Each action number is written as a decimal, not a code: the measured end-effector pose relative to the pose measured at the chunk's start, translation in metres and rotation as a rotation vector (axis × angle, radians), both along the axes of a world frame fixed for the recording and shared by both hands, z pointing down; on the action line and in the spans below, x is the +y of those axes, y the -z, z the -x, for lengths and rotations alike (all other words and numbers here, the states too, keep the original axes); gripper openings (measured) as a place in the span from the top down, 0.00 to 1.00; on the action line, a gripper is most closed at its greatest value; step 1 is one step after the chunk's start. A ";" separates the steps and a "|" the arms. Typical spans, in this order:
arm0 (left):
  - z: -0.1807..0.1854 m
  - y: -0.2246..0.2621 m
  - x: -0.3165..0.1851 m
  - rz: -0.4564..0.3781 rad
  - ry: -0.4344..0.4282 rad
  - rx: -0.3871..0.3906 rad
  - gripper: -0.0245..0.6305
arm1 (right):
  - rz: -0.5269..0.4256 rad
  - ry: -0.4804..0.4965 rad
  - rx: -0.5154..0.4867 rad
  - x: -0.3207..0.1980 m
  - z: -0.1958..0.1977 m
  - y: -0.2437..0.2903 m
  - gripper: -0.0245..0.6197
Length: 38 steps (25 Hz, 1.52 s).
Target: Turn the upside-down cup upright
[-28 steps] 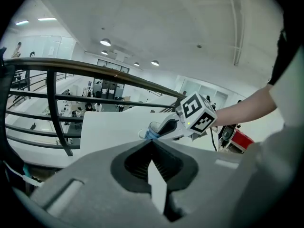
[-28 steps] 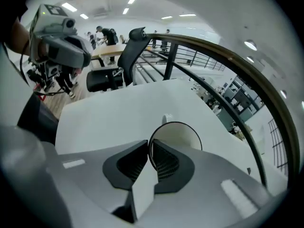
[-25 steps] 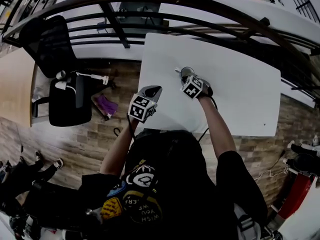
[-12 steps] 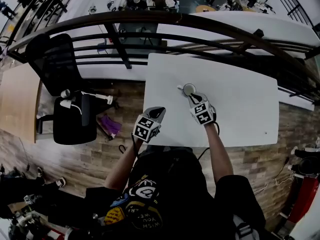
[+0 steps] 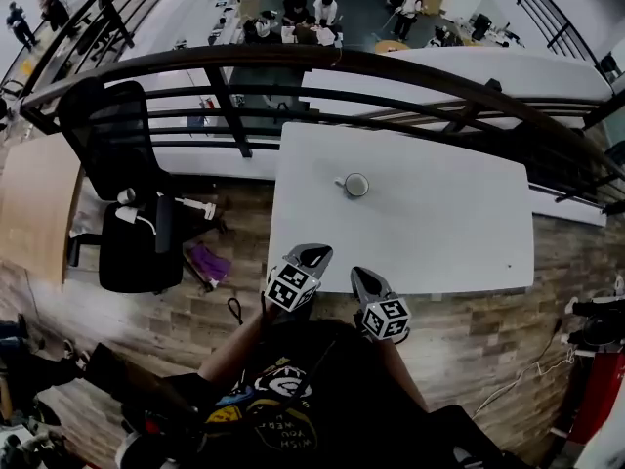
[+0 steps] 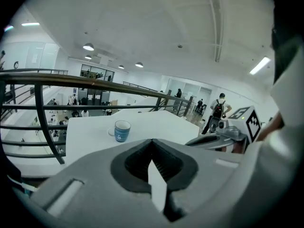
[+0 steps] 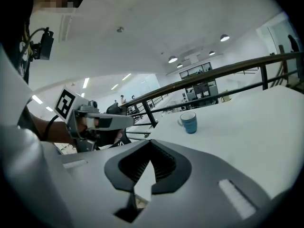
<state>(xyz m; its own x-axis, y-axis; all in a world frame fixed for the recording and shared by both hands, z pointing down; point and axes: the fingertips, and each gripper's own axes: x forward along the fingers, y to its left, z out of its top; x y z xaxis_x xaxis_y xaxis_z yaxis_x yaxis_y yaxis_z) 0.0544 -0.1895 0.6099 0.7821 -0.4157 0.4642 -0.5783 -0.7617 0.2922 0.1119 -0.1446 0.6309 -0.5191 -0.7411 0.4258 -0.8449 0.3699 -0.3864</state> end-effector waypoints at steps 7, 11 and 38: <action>-0.043 0.049 0.103 -0.105 0.024 0.020 0.96 | -0.108 -0.054 -0.156 0.093 -0.034 0.057 0.96; -0.049 0.069 0.175 -0.146 0.103 0.024 0.96 | -0.183 -0.103 -0.167 0.157 -0.057 0.090 0.96; -0.022 0.092 0.310 -0.212 0.132 -0.013 0.96 | -0.250 -0.061 -0.065 0.288 -0.031 0.118 0.96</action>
